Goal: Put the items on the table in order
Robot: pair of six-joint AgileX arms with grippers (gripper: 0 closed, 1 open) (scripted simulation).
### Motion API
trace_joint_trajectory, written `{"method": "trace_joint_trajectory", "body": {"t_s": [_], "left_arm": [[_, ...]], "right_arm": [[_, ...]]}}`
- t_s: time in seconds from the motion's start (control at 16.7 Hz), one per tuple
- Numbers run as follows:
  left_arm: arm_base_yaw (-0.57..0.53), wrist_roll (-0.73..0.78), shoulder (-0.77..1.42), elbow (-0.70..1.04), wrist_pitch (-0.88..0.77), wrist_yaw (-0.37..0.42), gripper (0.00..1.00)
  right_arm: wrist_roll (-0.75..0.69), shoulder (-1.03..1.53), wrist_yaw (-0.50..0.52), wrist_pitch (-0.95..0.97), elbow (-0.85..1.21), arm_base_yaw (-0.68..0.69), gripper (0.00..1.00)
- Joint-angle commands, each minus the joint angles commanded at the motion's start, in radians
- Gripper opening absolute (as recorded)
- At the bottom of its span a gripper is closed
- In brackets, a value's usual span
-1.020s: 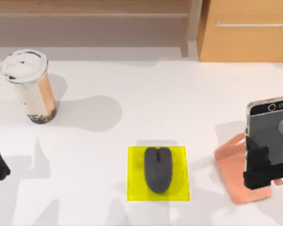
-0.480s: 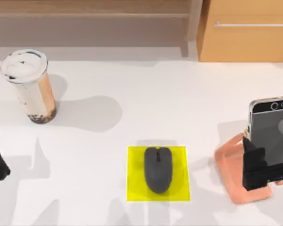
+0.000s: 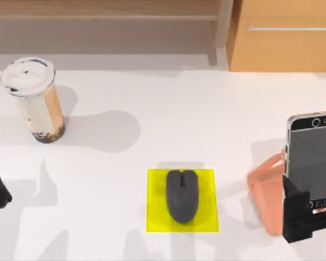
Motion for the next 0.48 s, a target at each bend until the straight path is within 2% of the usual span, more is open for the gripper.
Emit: {"method": "trace_joint_trajectory", "body": {"t_s": [0.3, 0.48], "left_arm": [[0.000, 0.000, 0.000, 0.000, 0.000, 0.000, 1.00], [0.000, 0.000, 0.000, 0.000, 0.000, 0.000, 1.00]], "right_arm": [[0.004, -0.004, 0.005, -0.006, 0.003, 0.004, 1.00], [-0.031, -0.055, -0.041, 0.030, -0.004, -0.055, 1.00]]}}
